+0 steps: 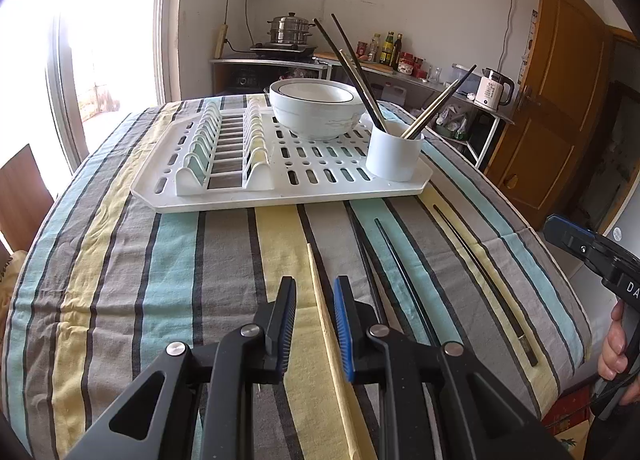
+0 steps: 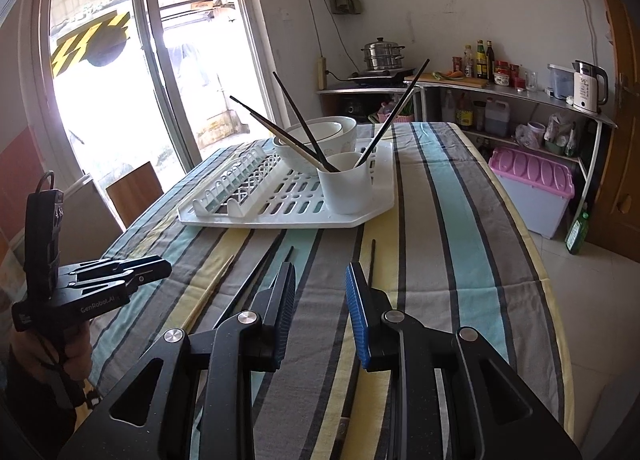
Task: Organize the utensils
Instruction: 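Move both open tools back down toward the chopsticks on the tablecloth, then close the left tool on a wooden chopstick while the right tool grasps a black chopstick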
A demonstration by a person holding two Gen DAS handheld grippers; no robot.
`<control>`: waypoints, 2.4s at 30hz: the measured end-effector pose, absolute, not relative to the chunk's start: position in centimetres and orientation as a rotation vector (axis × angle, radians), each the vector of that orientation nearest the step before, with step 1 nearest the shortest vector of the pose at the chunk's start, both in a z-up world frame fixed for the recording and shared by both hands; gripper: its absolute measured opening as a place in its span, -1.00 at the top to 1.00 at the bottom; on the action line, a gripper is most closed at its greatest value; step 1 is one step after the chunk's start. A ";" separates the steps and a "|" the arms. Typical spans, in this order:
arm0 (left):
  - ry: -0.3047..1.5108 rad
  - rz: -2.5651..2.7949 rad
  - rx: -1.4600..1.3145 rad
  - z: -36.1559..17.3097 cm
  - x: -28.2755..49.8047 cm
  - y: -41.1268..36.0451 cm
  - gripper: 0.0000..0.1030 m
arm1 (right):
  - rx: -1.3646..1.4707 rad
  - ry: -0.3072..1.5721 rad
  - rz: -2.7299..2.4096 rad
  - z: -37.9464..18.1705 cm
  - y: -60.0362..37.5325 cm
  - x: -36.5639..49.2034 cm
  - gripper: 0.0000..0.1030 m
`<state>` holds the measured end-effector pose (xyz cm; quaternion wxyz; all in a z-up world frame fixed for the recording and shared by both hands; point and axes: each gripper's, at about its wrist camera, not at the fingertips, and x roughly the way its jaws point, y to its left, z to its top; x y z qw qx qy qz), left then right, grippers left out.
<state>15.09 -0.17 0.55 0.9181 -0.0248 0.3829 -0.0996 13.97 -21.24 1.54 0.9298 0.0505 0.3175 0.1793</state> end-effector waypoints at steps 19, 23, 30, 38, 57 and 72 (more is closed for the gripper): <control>0.916 -0.173 0.024 -3.8 21.3 -2.1 0.63 | 0.073 0.831 0.402 -3.4 -15.1 19.8 0.48; 0.892 -0.153 0.078 -4.0 21.1 -2.1 0.79 | 0.050 0.865 0.401 -4.2 -13.7 20.9 0.48; 0.891 -0.118 0.051 -3.9 20.9 -0.4 0.82 | -0.008 0.913 0.401 -5.5 -12.0 21.6 0.48; 0.908 -0.103 0.062 -3.9 20.7 -0.6 0.81 | -0.135 0.908 0.355 -5.4 -10.3 21.7 0.64; 0.860 -0.158 0.038 -1.9 20.9 -1.0 0.90 | -0.031 0.850 0.415 -3.1 -12.0 21.4 0.90; 0.677 -0.216 -0.022 6.7 18.9 0.3 0.91 | 0.064 0.667 0.451 3.3 -15.2 19.7 0.91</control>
